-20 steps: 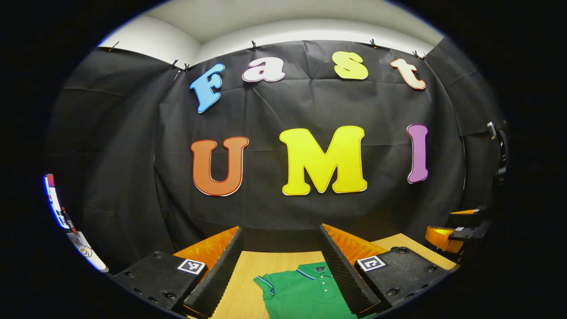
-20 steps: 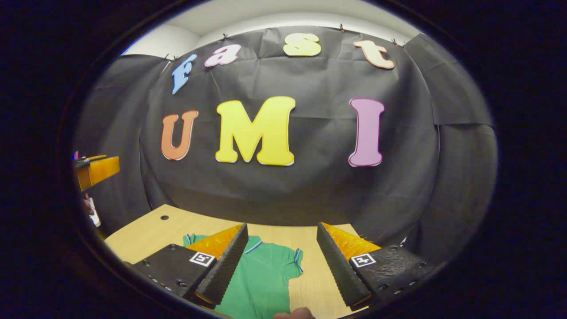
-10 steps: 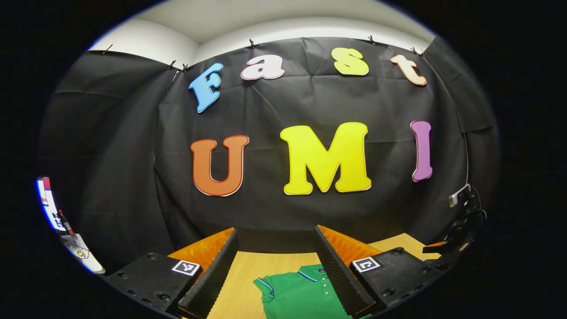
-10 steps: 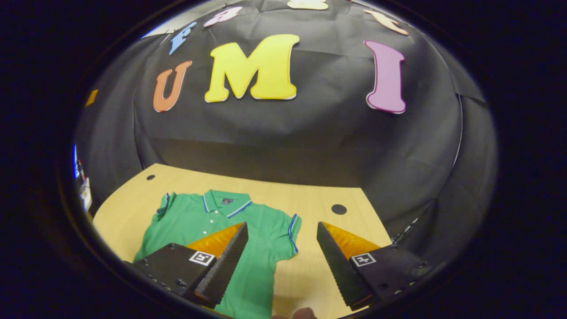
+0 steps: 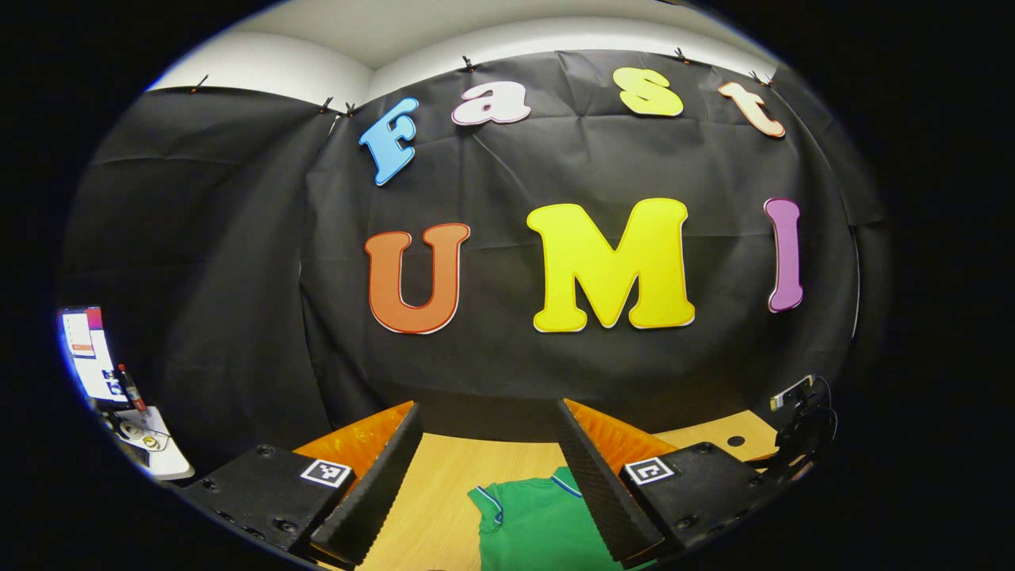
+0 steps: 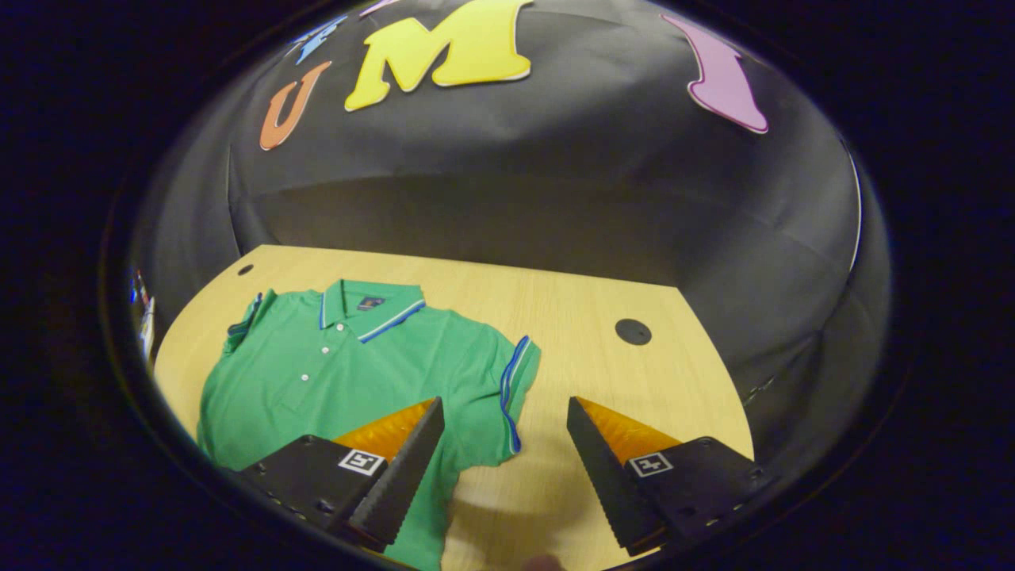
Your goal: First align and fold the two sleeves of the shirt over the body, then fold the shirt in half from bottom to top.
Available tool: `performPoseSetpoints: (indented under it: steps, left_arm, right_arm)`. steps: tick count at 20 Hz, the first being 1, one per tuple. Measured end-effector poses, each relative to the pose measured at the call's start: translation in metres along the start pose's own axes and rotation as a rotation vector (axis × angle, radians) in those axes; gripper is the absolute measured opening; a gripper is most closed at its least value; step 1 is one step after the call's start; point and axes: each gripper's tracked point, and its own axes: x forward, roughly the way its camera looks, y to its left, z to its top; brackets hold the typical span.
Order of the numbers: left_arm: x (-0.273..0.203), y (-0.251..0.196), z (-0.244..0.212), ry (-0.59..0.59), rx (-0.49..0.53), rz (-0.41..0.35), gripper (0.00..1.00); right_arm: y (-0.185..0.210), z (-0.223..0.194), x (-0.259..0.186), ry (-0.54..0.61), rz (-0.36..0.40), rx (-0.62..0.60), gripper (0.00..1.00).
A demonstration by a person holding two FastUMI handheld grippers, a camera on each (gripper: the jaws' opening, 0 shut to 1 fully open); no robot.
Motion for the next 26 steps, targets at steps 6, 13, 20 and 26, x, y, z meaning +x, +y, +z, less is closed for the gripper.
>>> performPoseSetpoints:
  steps: [6, 13, 20, 26]
  left_arm:
    - [-0.004, -0.008, -0.014, 0.039, 0.029, 0.022, 1.00]
    - [0.001, -0.022, -0.014, 0.042, 0.069, 0.007, 1.00]
    - [0.007, -0.029, -0.016, 0.047, 0.069, -0.011, 1.00]
    - [0.002, -0.021, -0.020, 0.065, 0.039, 0.009, 1.00]
  right_arm:
    - [-0.002, -0.013, 0.042, 0.059, 0.028, 0.049, 0.80]
    - [0.000, -0.025, 0.066, 0.125, 0.039, 0.103, 0.21]
    - [-0.002, -0.007, 0.047, 0.113, 0.039, 0.150, 0.00]
    - [0.030, 0.039, 0.024, 0.040, 0.046, 0.183, 0.00]
